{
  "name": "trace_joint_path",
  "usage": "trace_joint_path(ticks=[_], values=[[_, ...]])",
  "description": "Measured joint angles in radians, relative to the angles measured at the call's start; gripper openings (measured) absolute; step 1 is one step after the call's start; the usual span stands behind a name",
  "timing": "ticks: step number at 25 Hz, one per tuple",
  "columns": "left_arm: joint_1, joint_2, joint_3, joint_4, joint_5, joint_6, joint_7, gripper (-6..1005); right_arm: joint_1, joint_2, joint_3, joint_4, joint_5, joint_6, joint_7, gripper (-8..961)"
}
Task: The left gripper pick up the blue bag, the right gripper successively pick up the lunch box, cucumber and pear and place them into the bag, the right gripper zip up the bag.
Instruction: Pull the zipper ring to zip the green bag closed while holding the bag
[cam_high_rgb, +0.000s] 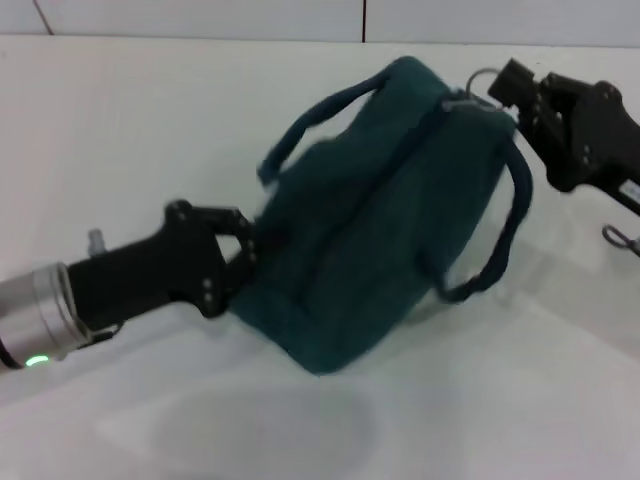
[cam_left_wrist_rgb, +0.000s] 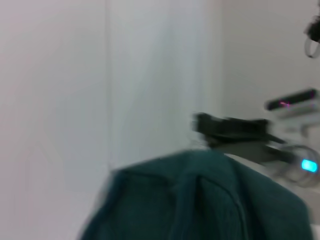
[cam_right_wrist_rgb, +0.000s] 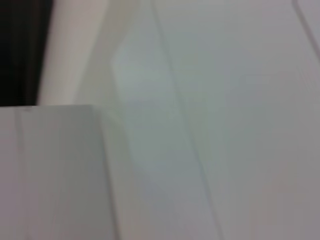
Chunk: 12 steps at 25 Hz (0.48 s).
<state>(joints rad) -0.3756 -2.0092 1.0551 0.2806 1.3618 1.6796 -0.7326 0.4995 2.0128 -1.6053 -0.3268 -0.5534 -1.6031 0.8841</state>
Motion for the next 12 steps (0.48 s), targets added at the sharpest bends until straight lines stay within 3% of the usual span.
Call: trace_joint_path(ticks=[5,8,12], values=[[0.027,-0.030,-0.144,0.000,-0.003,-0.009,0.035,57,-0.017,-0.007,0.001,-0.005,-0.026,-0.114,-0.003,7],[0.032,-0.043,-0.183,0.000,-0.002,-0.013,0.058,57,-0.019,-0.009,0.000,-0.003,-0.029,-0.150,-0.009,7],[0.027,-0.044,-0.186,0.000,0.004,-0.029,0.061,57,-0.020,-0.010,0.004,0.004,-0.036,-0.110,-0.014,7]])
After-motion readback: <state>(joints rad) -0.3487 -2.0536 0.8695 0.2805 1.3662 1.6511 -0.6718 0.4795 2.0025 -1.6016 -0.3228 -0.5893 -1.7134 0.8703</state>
